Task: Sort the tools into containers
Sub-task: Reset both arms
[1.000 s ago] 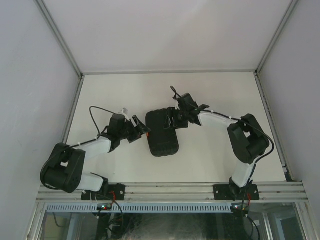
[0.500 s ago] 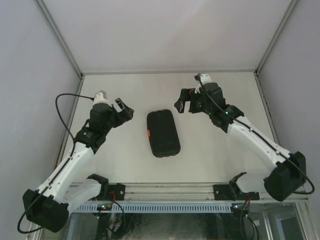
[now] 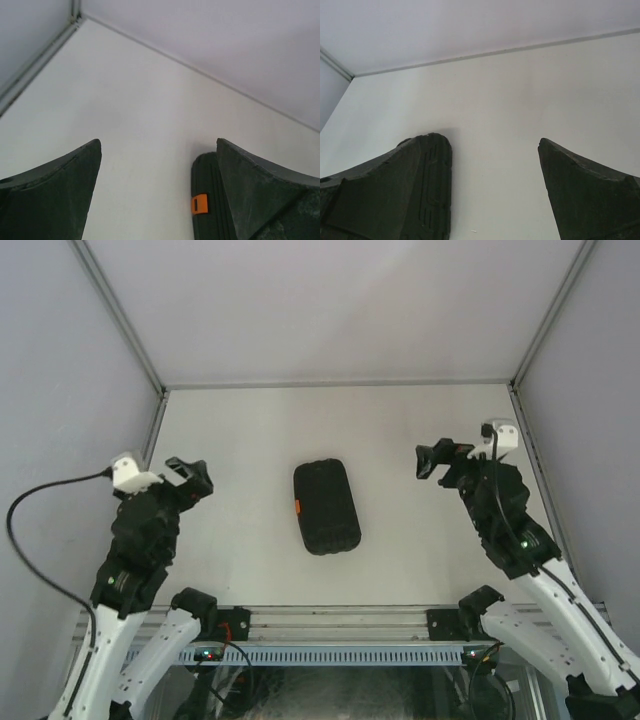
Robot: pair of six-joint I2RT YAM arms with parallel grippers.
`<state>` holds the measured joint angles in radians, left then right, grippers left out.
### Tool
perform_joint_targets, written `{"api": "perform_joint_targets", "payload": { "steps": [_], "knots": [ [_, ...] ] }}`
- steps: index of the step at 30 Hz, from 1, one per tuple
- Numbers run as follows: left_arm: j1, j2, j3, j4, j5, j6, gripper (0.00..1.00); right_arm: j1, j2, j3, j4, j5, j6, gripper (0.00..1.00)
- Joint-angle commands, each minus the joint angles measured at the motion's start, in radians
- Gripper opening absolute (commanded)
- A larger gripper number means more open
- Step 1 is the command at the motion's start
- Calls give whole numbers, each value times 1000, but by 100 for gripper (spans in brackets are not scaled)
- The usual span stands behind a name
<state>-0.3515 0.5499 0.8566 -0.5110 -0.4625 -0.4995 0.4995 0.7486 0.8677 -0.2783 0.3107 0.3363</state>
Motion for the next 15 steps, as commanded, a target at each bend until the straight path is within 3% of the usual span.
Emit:
{"api": "perform_joint_targets", "payload": {
  "steps": [1,7,15],
  "knots": [
    [-3,-133,-4,-38,-197,61,100,-2,-114,-88,-50,98,11,100],
    [-2,-238,-76,-122,-333,26,100,-3,-250,-201,-108,157,75,100],
    [-2,-296,-150,-144,-311,-42,100,-3,-303,-258,-117,158,107,100]
  ]
}}
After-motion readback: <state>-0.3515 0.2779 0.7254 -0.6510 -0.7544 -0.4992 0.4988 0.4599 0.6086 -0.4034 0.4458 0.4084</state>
